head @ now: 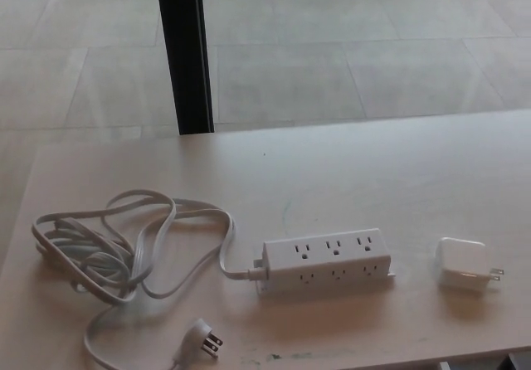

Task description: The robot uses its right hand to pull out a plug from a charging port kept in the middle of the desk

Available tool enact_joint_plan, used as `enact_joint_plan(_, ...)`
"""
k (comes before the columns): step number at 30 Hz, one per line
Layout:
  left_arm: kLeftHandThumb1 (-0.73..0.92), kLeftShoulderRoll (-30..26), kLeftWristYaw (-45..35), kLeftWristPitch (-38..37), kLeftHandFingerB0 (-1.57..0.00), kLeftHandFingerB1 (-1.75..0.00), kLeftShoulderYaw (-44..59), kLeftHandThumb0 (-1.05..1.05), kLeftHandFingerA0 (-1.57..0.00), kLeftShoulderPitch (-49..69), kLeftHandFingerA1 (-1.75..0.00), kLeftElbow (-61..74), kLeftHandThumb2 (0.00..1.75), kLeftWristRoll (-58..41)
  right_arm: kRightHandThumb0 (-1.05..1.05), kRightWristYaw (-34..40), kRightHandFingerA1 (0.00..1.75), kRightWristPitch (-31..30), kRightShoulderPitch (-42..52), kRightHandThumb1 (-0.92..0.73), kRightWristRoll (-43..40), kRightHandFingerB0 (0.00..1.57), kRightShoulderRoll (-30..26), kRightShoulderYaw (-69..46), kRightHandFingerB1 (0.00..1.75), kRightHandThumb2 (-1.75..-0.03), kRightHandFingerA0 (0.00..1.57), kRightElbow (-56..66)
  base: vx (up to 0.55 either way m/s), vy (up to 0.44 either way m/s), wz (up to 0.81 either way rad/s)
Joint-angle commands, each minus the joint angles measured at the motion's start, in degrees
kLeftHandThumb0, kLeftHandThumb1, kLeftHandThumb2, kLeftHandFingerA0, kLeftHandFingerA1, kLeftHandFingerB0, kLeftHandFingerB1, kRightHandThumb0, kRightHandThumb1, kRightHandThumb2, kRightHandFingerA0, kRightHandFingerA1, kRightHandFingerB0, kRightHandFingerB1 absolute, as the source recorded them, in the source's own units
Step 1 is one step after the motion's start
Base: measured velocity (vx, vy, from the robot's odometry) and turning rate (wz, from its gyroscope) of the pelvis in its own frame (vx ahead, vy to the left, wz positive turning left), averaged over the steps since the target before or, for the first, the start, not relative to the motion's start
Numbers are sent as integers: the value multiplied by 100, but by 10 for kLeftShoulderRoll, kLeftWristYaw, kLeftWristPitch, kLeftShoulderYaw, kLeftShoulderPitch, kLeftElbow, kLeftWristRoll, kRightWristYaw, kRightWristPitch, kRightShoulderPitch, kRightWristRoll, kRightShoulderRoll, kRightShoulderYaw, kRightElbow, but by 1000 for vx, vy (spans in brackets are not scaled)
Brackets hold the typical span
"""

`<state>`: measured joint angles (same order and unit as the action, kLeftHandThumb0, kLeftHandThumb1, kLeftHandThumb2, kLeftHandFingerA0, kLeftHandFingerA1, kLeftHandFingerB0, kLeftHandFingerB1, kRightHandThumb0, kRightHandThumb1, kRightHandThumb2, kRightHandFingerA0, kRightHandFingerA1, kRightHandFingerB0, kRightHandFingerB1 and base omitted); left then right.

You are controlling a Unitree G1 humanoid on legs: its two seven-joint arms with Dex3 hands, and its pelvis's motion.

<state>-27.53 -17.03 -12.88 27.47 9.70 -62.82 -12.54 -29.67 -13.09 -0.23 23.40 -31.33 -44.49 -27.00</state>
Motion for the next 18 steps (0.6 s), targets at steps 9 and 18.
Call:
enact_joint_plan(9,92,-1,15,0,-23,-34,8,-84,-55,3,-47,-13,82,-10,-79,241,141,17,13,-61,-301,0,116,-345,127,-72,114,-191,0,0,0)
enact_joint_plan(18,92,0,33,0,-24,-35,6,-85,-61,-6,-48,-19,80,-5,-95,200,142,17,15,-68,-262,7,121,-289,108,-58,106,-202,0,0,0)
